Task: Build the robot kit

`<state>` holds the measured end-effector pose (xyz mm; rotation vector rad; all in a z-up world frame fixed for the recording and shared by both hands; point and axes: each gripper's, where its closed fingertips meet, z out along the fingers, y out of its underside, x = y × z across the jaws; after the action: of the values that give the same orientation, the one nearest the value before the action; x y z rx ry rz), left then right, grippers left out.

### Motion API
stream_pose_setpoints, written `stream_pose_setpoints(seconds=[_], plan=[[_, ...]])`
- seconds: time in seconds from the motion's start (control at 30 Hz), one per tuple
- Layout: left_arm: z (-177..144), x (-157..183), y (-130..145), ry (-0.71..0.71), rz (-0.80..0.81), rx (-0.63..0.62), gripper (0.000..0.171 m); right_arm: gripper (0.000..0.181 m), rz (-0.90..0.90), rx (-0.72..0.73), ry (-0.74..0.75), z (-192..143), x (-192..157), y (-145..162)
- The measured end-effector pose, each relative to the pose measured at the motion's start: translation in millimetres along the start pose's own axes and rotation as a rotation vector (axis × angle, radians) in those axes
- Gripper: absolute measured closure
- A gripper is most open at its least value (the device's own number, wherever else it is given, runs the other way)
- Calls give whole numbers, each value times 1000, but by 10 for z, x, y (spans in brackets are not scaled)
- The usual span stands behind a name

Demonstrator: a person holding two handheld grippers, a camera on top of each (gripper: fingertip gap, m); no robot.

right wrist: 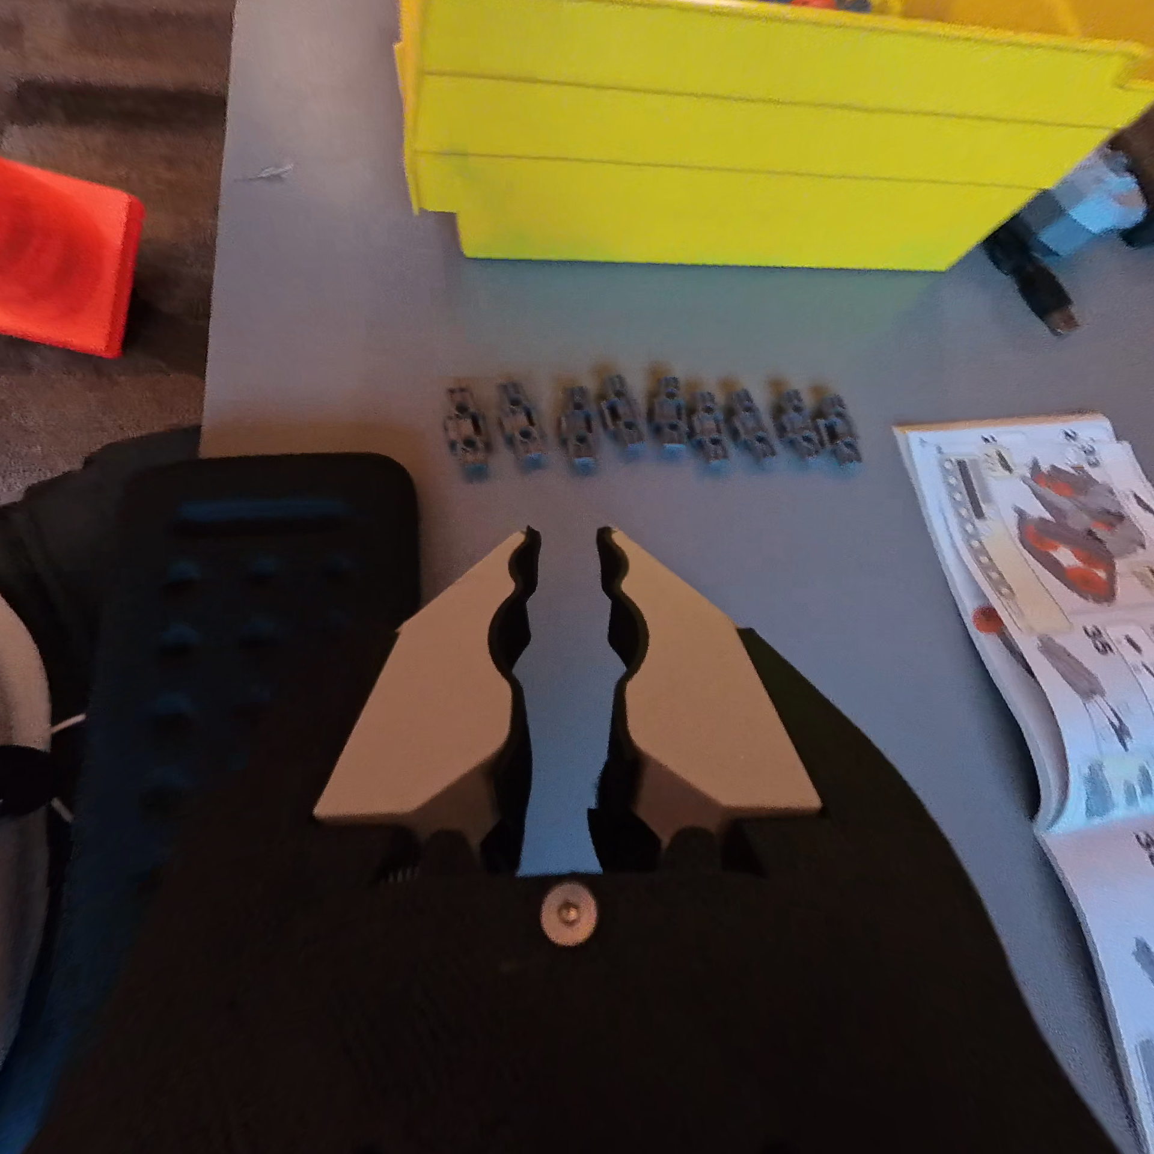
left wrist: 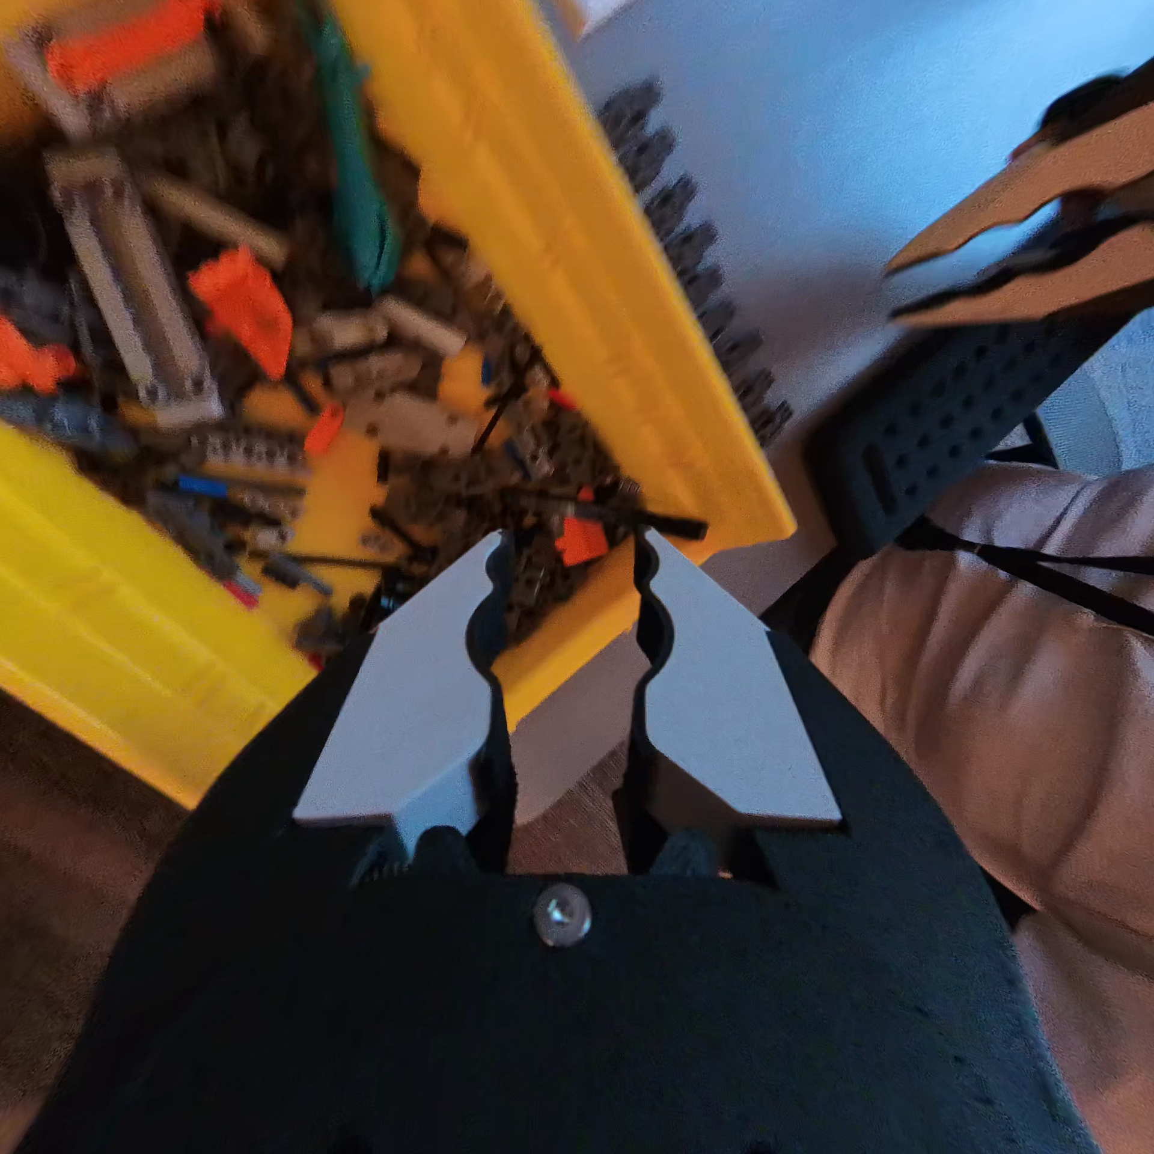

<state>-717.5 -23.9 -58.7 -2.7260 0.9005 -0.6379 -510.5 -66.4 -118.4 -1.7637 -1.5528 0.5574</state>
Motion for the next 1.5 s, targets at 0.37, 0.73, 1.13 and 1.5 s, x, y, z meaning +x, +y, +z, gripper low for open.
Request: stream_pose_setpoints(seconds=[0.37,0.73,1.13,1.5], plan=[[446,-352,558,-111,157,-217,140,163,122,89,-7,-67,251,128],[695,-264,704,-9,295,-269,158,163,155,80,-17,-3,315,200],[593,-360,658,-59,223,-236,129,163,71,38,-20,6,234,243],[765,-343,307,-49,393,-203,117,163,59,44,-17,-33,196,231]])
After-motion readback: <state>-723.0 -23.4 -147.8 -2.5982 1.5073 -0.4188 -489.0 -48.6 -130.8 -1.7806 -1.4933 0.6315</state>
